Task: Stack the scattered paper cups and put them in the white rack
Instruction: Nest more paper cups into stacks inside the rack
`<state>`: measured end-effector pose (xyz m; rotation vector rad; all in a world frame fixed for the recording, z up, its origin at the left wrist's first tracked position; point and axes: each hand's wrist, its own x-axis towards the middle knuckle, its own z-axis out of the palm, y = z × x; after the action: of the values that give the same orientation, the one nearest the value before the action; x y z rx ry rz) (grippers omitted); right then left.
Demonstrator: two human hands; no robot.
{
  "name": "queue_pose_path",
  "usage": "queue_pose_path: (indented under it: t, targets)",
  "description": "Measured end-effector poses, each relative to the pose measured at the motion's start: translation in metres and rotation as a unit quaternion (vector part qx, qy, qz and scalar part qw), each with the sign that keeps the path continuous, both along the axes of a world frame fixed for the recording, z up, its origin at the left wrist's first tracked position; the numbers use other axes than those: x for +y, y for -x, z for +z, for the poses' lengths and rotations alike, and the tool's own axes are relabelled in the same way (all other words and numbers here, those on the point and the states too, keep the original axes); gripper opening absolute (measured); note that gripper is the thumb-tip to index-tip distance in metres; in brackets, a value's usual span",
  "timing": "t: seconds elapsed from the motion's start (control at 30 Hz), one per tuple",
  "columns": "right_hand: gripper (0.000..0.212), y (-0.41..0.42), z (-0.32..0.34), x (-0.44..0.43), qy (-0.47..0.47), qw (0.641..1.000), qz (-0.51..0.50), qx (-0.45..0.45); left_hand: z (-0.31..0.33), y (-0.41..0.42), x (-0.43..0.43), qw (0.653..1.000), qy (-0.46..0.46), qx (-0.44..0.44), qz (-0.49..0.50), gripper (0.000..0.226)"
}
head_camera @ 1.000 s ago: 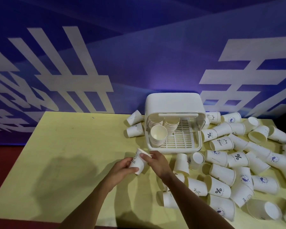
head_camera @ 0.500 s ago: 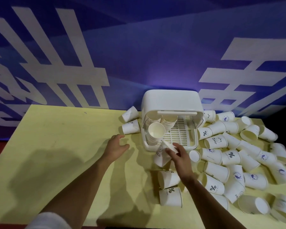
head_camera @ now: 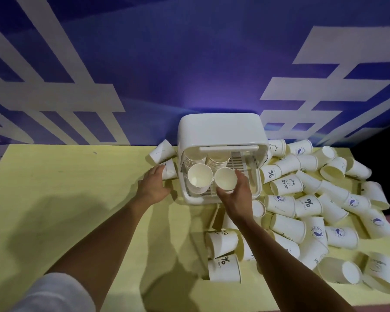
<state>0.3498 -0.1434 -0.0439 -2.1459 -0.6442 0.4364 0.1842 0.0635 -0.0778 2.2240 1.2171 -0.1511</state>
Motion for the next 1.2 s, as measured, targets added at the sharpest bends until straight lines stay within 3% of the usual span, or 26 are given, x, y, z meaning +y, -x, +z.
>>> queue_pose_path:
  t: [0.27, 0.47, 0.8, 0.93, 1.07, 1.2]
  targets:
    - [0.077, -0.001, -0.025, 0.008, 0.064, 0.998, 0.016, 0.009, -0.009, -0.017, 0.002, 0.995, -0.071, 0.061, 0.033, 0.076]
    - [0.068, -0.004, -0.027, 0.003, 0.063, 0.998, 0.029, -0.007, -0.017, -0.008, -0.013, 0.988, -0.088, 0.081, 0.1, 0.056]
    - [0.053, 0.016, -0.017, -0.025, 0.027, 0.999, 0.009, -0.013, -0.025, 0.032, -0.048, 0.991, -0.038, 0.052, 0.119, 0.062]
    - [0.045, 0.022, -0.015, -0.031, 0.021, 0.999, 0.037, -0.011, -0.029, 0.053, -0.075, 0.99, 0.023, -0.023, 0.14, 0.05]
    - [0.038, 0.03, -0.015, -0.035, 0.012, 0.999, 0.04, 0.015, -0.031, 0.072, -0.121, 0.984, 0.027, -0.07, 0.159, 0.042]
    - [0.048, 0.039, -0.016, -0.038, 0.023, 0.992, 0.117, 0.035, -0.025, 0.069, -0.149, 0.983, 0.065, -0.127, 0.116, 0.043]
